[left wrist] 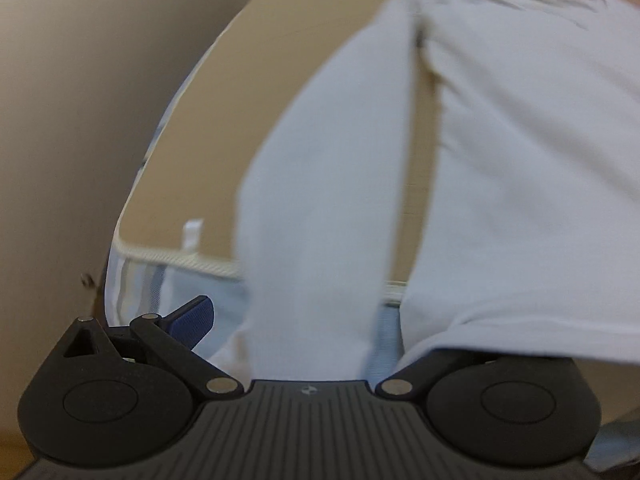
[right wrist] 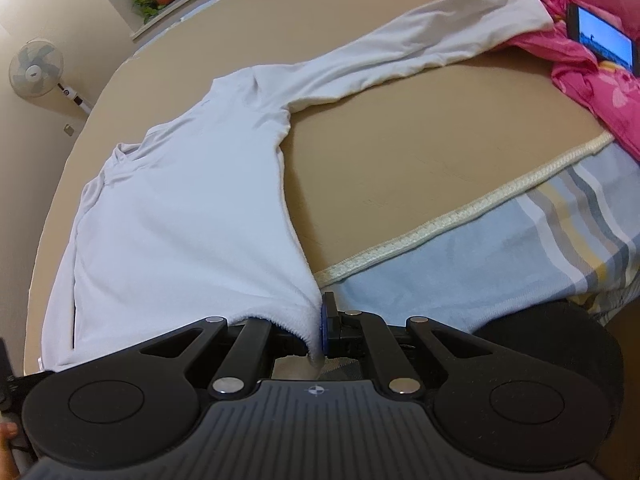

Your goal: Fold small clothes

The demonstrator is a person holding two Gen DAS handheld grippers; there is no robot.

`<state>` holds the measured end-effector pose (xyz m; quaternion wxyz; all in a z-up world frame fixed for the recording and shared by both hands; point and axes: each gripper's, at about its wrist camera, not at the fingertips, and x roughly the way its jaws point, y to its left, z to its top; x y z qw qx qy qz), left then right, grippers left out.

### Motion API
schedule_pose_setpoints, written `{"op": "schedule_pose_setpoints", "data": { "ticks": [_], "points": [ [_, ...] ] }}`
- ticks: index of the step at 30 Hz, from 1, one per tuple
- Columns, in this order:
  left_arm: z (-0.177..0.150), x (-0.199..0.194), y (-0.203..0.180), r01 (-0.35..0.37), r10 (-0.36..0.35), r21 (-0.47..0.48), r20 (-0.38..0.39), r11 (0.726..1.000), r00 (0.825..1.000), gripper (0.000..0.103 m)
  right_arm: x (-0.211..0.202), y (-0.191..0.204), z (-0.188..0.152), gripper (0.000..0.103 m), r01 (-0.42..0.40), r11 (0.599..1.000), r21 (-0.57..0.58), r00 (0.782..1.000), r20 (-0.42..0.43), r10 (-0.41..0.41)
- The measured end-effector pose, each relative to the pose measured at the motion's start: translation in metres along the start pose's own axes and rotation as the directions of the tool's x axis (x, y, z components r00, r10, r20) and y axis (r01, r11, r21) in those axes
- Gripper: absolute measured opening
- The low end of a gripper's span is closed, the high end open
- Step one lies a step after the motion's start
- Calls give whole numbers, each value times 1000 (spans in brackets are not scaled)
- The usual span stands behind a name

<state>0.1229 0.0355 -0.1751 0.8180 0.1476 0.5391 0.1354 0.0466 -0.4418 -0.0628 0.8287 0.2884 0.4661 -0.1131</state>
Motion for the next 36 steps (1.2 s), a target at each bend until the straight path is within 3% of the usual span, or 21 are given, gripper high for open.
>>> {"op": "schedule_pose_setpoints", "data": {
  "ticks": [5,15,20,24,26,30,36],
  "points": [
    [6,-10,27,29,-28,-50,31,998,999,103,10,-4,-1,5,8,1000,14,1000,-24,-8],
    [11,-10,16,12,-12,1,28,1000,1000,103,73,-14,12,10,34,996,79,990,-139,-23],
    [9,-10,10,-9,8,35,23,999,1000,103,100,5,25,12,46,999,22,987,-152,-43],
    [10,-9,6,-23,22,59,14,998,1000,103,115,11,27,43,37,999,3,984,-175,-36],
    [11,-8,5,-29,29,65,7,997,1000,103,122,10,25,52,14,1000,5,978,-209,-13],
    [13,-6,3,-35,35,74,-6,997,999,103,124,-1,22,55,-27,999,39,968,-248,36],
    [15,-4,4,-28,30,66,-20,997,999,103,118,-38,26,57,-86,973,212,948,-282,145]
  ]
}}
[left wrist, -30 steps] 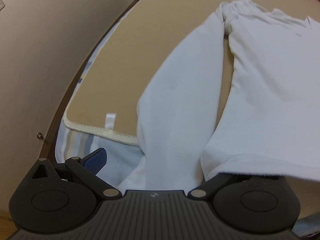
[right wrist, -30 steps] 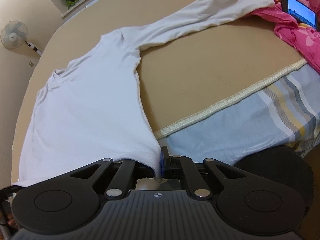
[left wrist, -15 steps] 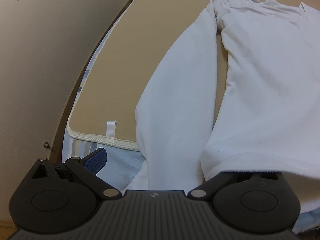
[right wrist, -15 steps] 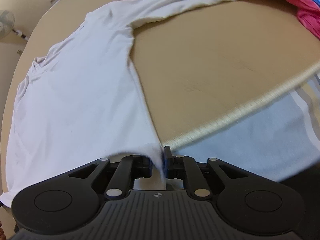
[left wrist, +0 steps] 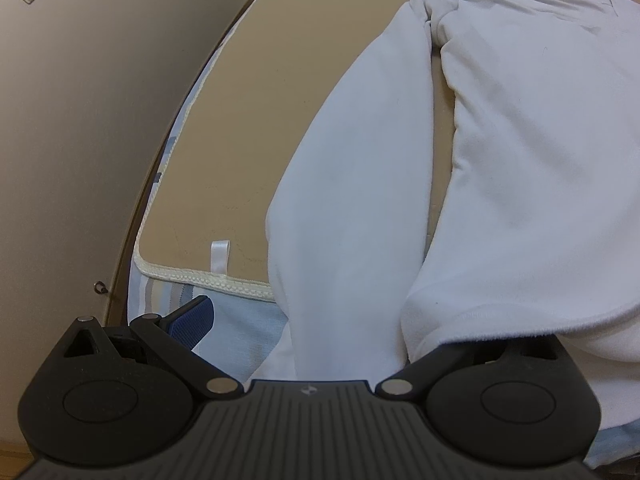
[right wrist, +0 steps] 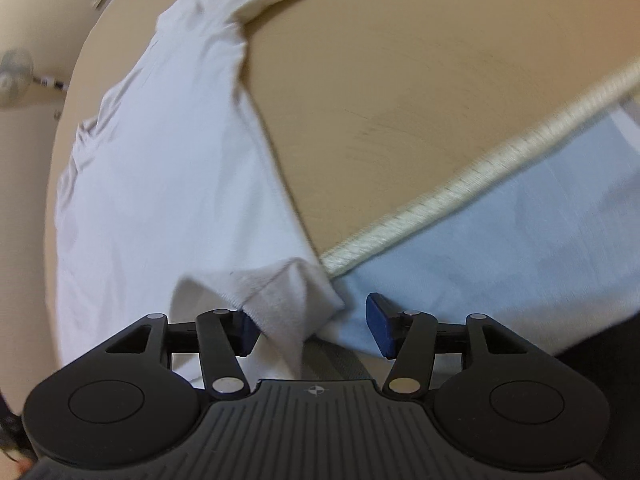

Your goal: Fold small clothes

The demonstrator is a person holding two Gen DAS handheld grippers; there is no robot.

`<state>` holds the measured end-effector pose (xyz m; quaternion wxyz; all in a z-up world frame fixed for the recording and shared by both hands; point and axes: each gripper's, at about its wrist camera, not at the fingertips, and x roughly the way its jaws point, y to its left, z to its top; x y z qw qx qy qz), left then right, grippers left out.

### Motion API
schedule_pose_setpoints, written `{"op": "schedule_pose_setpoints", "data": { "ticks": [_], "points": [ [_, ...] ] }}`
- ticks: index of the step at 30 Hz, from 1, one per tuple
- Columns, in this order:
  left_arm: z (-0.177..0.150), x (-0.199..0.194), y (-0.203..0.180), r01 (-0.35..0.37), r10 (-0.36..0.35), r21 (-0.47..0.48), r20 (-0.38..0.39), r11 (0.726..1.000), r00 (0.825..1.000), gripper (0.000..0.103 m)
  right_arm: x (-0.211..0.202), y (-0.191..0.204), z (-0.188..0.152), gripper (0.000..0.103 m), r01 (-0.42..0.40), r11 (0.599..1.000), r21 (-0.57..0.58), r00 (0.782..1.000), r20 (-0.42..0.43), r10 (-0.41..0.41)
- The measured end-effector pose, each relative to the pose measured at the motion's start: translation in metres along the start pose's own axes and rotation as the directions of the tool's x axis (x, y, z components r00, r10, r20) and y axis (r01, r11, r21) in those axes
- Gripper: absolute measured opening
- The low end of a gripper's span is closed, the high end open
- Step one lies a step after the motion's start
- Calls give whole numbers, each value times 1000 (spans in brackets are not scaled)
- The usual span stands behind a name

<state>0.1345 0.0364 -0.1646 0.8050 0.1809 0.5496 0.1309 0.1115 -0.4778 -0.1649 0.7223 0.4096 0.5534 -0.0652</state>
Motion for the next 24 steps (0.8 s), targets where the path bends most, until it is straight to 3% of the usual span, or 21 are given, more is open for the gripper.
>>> {"op": "schedule_pose_setpoints", "data": {
  "ticks": [6,8,9,10,12,16,20,21,24],
  "points": [
    [-2,4,2,14,-14,-7,-11,1000,1000,103,-6,-4,-10,56,0,1000,-4,1000,-7,0],
    [-3,4,1,19,-19,-3,-12,1000,1000,103,-6,1,-16,51,28,999,-43,1000,14,-27],
    [-4,3,0,24,-24,2,-12,1000,1000,101,-7,6,-19,37,57,996,-74,998,31,-55],
    [-5,0,0,34,-34,13,-11,999,999,97,-6,11,-23,15,83,991,-107,996,44,-78],
    [-9,-6,-2,51,-51,42,-5,998,999,91,-8,24,-33,6,110,977,-180,993,63,-100],
    [-18,-25,-7,50,-53,102,33,994,998,86,-32,45,-57,4,210,930,-303,969,192,-156],
    [-32,-32,-12,54,-59,142,30,988,998,70,-70,48,-73,2,268,898,-350,935,317,-156],
    [-36,-32,-12,56,-61,145,27,988,998,64,-78,44,-74,2,264,897,-354,933,331,-143],
    [-47,-31,-11,56,-57,122,11,991,998,58,-97,37,-80,1,234,911,-339,931,350,-109]
  ]
}}
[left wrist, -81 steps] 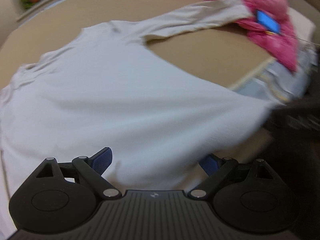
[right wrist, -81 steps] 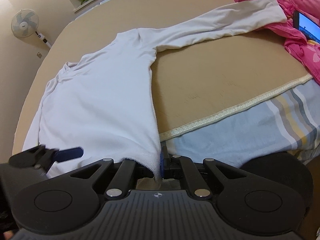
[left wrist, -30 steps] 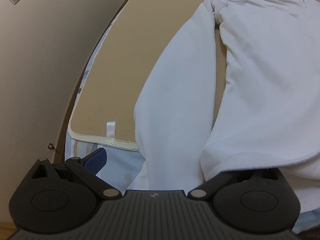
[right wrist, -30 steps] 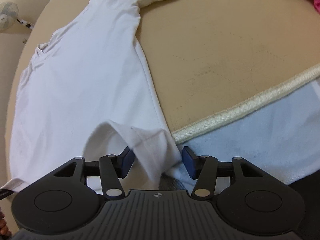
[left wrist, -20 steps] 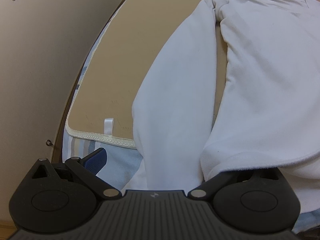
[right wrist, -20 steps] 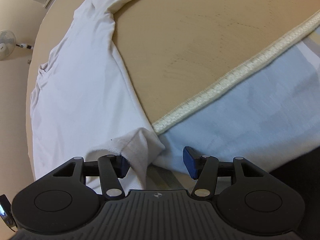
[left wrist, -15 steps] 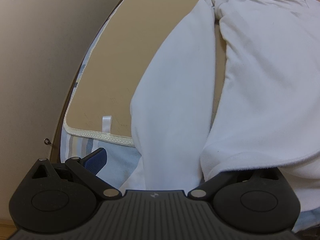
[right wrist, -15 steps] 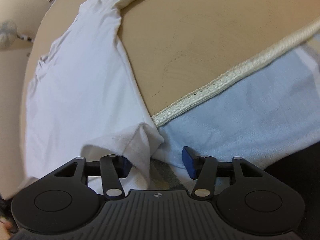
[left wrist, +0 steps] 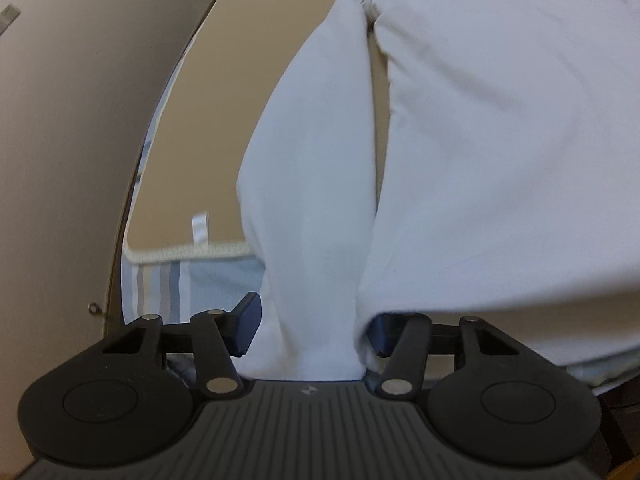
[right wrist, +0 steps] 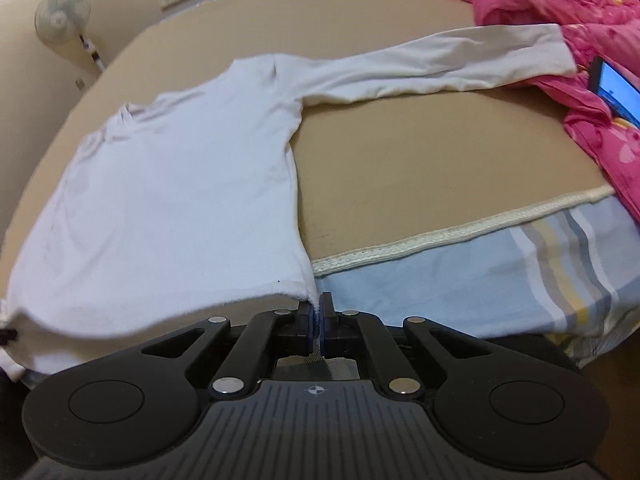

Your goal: Fold small clothes

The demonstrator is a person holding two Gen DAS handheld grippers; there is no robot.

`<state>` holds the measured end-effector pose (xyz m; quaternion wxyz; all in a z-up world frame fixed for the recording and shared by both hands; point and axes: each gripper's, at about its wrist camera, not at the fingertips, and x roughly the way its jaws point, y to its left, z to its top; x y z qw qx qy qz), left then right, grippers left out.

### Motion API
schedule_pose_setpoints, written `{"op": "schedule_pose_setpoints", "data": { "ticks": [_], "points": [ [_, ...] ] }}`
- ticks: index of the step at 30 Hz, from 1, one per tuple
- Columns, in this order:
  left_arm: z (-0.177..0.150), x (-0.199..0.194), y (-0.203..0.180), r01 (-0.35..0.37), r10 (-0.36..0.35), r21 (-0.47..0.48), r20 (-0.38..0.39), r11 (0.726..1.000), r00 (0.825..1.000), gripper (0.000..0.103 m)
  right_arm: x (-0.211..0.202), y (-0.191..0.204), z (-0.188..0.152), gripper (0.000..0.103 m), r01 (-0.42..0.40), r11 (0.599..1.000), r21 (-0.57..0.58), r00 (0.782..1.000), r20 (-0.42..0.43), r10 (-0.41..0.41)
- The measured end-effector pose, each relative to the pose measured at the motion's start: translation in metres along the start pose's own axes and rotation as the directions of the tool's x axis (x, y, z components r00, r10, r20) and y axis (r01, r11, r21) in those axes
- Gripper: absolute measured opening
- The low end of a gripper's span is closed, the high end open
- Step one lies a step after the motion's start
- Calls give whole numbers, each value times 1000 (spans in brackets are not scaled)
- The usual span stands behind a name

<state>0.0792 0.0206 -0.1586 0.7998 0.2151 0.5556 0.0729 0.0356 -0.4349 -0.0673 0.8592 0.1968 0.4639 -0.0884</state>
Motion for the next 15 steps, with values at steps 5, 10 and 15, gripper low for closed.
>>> {"op": "schedule_pose_setpoints", "data": {
  "ticks": [5,10,15],
  "points": [
    [-14,-15,4,52,-51,-26,42,998,998,24,-30,6,-5,1,0,998,-55,998,67,3],
    [-16,-18,-7,27,-29,36,55,999,998,21,5,-6,-15,1,45,997,-55,998,-41,-47],
    [-23,-26,-7,31,-35,58,64,998,997,20,24,-18,-20,1,49,999,8,994,-97,-48]
  ]
}}
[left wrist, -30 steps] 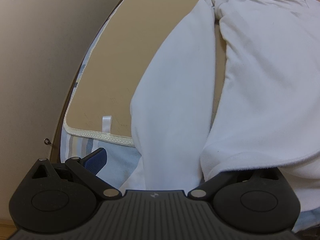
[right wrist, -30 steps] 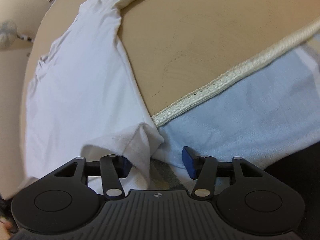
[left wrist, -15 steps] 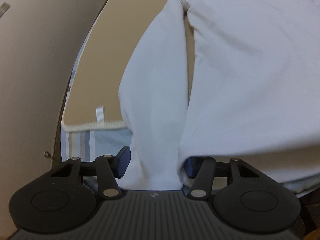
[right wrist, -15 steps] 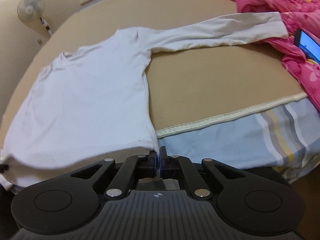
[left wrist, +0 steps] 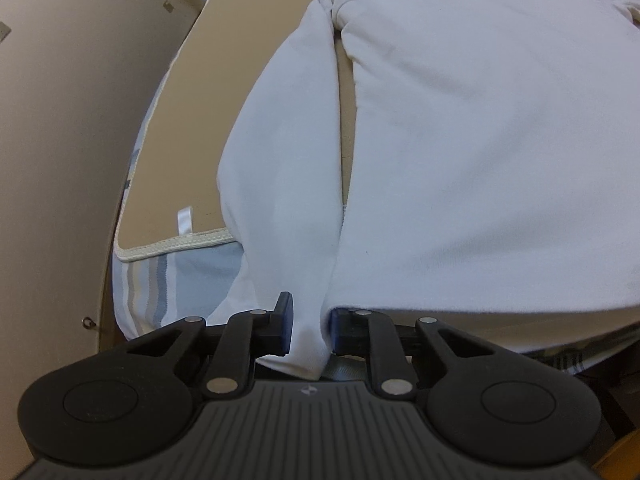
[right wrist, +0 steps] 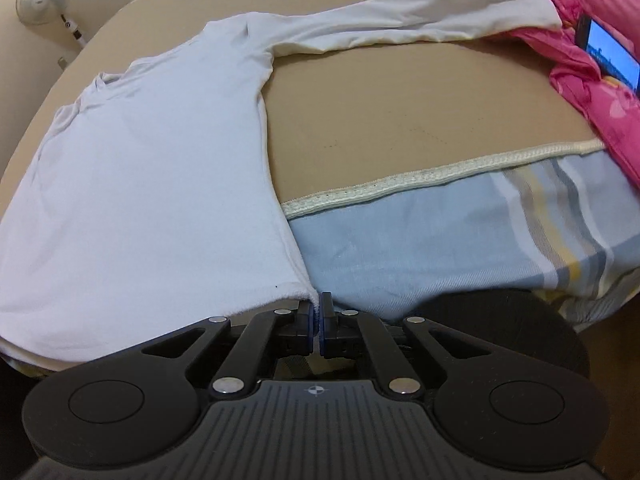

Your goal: Fold small clothes

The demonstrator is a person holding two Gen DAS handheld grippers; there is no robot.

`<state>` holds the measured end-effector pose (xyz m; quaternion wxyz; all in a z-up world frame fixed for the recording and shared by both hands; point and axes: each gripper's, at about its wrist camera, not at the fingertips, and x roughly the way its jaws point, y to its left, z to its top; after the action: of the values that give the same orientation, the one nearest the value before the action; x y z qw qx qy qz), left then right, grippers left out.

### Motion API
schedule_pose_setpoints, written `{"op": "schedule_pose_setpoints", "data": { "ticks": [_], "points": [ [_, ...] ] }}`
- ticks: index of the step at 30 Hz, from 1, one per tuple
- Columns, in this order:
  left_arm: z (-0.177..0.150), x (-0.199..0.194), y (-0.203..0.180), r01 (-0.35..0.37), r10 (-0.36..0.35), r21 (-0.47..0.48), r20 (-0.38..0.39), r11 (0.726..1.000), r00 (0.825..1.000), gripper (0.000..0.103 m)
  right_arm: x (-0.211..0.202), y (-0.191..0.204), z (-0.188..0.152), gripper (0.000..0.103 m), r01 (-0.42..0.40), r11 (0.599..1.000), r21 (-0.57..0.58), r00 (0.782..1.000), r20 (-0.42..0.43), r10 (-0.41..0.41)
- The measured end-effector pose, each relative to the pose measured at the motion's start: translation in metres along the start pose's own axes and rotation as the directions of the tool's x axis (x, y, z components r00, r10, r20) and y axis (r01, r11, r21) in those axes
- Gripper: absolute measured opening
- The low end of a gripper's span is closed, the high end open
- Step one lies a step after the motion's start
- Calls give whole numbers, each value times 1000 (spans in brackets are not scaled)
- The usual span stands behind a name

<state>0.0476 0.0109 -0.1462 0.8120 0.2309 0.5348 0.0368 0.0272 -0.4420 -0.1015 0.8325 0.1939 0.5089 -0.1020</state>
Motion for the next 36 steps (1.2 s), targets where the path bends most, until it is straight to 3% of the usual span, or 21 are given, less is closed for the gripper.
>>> {"op": "schedule_pose_setpoints", "data": {
  "ticks": [3,6,13,29,32,33,34,36],
  "points": [
    [-2,-13,6,-1,1,-1,39,1000,999,20,-25,7,5,1,-3,999,-48,997,72,7],
    [-2,-1,1,-10,9,20,11,1000,1000,20,-34,9,9,1,7,996,-92,995,96,2],
    [-11,27,-20,-65,68,108,-23,992,997,22,20,13,-7,1,23,996,-83,997,-68,-29],
    [-20,27,-39,-132,132,213,16,968,991,26,43,12,-19,1,49,995,-92,985,-158,-63],
    [-24,25,-44,-155,152,264,30,952,988,38,45,-1,-25,1,45,998,-51,981,-189,-54],
    [-27,24,-44,-161,160,286,29,944,987,49,42,-4,-26,1,34,999,-41,982,-185,-41],
    [-29,22,-43,-146,149,306,12,941,989,60,38,-4,-26,1,28,999,-42,983,-181,-35],
    [-36,14,-33,-94,100,306,-1,947,995,71,26,-3,-27,2,31,998,-55,985,-166,-40]
  ]
}}
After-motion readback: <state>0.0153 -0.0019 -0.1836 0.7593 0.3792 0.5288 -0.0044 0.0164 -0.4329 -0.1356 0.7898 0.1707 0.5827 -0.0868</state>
